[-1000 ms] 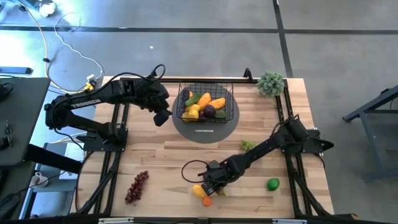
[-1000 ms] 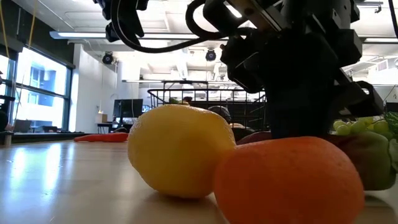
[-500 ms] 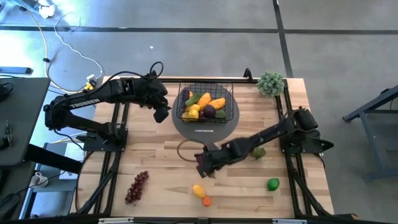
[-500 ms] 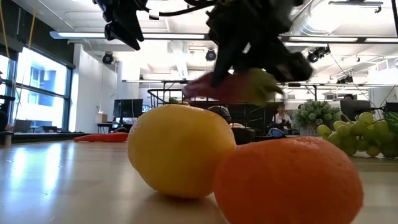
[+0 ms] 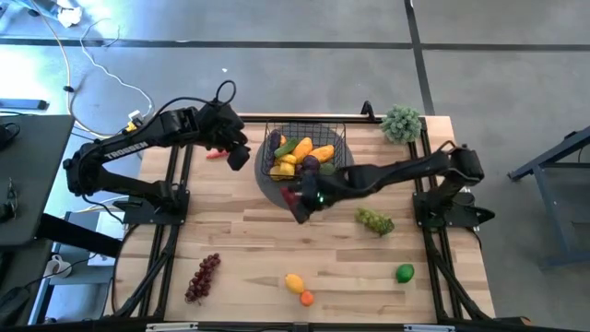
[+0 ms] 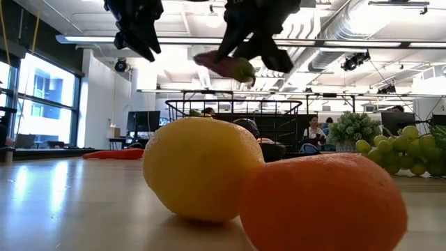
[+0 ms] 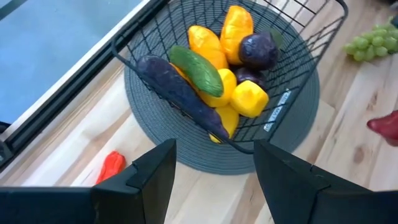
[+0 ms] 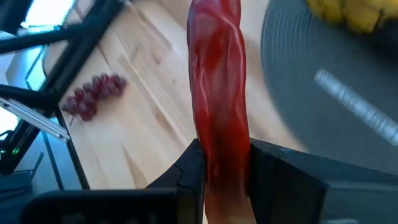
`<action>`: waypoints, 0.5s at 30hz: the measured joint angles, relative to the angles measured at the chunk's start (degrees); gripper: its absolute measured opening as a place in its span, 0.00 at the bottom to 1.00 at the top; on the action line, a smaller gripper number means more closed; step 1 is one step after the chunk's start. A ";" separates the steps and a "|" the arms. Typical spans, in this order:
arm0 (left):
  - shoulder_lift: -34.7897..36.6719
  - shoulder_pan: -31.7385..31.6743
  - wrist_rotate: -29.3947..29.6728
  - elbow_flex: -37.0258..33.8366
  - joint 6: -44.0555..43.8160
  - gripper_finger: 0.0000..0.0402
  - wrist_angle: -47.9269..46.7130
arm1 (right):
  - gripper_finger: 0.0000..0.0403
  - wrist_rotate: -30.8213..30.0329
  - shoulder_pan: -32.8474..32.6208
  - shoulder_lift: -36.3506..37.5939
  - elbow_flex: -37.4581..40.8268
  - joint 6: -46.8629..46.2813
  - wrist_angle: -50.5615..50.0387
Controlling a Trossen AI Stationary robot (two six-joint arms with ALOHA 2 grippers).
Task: Build produce basket
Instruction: Put the red chili pepper into the black wire basket
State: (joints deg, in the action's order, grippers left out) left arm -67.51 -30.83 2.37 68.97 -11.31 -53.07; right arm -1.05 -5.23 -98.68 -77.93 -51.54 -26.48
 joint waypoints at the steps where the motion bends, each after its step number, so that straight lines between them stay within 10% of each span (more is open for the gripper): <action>1: 0.00 -0.41 0.02 0.00 0.00 0.50 0.06 | 0.14 0.20 1.03 0.49 0.00 1.57 0.50; 15: 0.00 -6.07 0.00 0.00 -2.85 0.50 0.21 | 0.14 1.06 14.15 2.76 0.00 33.97 8.33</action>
State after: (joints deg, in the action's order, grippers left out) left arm -67.51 -36.90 2.37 68.97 -14.16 -52.86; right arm 0.01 8.91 -95.92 -77.93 -17.56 -18.15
